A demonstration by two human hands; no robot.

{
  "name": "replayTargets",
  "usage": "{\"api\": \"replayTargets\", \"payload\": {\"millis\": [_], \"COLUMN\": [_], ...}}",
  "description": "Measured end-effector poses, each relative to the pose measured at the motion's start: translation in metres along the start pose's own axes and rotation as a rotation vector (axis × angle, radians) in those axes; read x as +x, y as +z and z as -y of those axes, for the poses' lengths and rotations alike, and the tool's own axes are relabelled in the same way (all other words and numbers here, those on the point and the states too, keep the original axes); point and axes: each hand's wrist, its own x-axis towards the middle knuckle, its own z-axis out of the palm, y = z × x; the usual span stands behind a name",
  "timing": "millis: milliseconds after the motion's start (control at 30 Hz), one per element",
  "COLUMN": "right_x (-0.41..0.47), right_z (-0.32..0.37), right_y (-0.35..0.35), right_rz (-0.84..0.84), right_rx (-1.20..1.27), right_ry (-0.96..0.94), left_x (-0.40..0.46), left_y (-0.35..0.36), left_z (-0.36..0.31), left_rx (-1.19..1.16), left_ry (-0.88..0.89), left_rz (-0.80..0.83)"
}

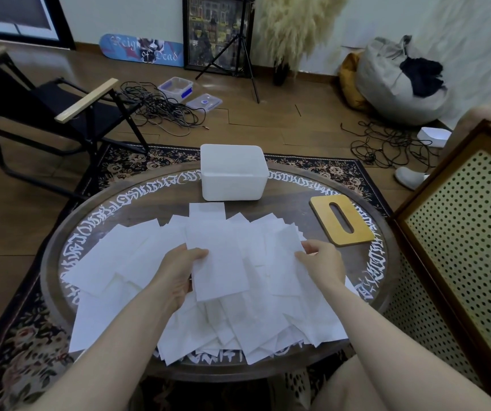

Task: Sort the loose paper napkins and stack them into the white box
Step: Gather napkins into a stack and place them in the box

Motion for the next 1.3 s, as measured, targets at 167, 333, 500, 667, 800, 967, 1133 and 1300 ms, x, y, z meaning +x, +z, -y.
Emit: {"api": "replayTargets", "payload": {"millis": [167, 333, 500, 667, 800, 967, 1133, 1300], "right_x": [0.002, 0.003, -0.008, -0.026, -0.031, -0.045, -0.051, -0.056], "right_z": [-0.004, -0.006, 0.009, 0.028, 0.038, 0.05, 0.06, 0.066], "right_y": [0.005, -0.007, -0.019, -0.02, -0.01, 0.013, 0.021, 0.024], "right_rz": [0.12, 0.078, 0.13, 0.363, 0.461, 0.5, 0.453, 0.427], "right_rx": [0.007, 0.035, 0.413, 0.711, 0.869, 0.769, 0.748, 0.748], "right_ry": [0.094, 0.116, 0.05, 0.137, 0.175, 0.142, 0.143, 0.147], "left_x": [0.0, -0.001, -0.002, -0.002, -0.001, -0.004, -0.008, -0.012], "left_y": [0.0, -0.001, -0.001, 0.001, 0.003, 0.008, 0.009, 0.007], "left_z": [0.0, -0.002, 0.0, 0.005, 0.006, 0.003, -0.001, -0.003], "left_rx": [0.005, 0.012, -0.002, -0.043, -0.023, -0.075, -0.126, -0.191], "left_ry": [-0.002, 0.001, -0.004, -0.026, -0.047, -0.073, -0.063, -0.072], "left_rz": [0.001, 0.0, 0.01, 0.006, -0.008, 0.049, 0.136, 0.13]}}
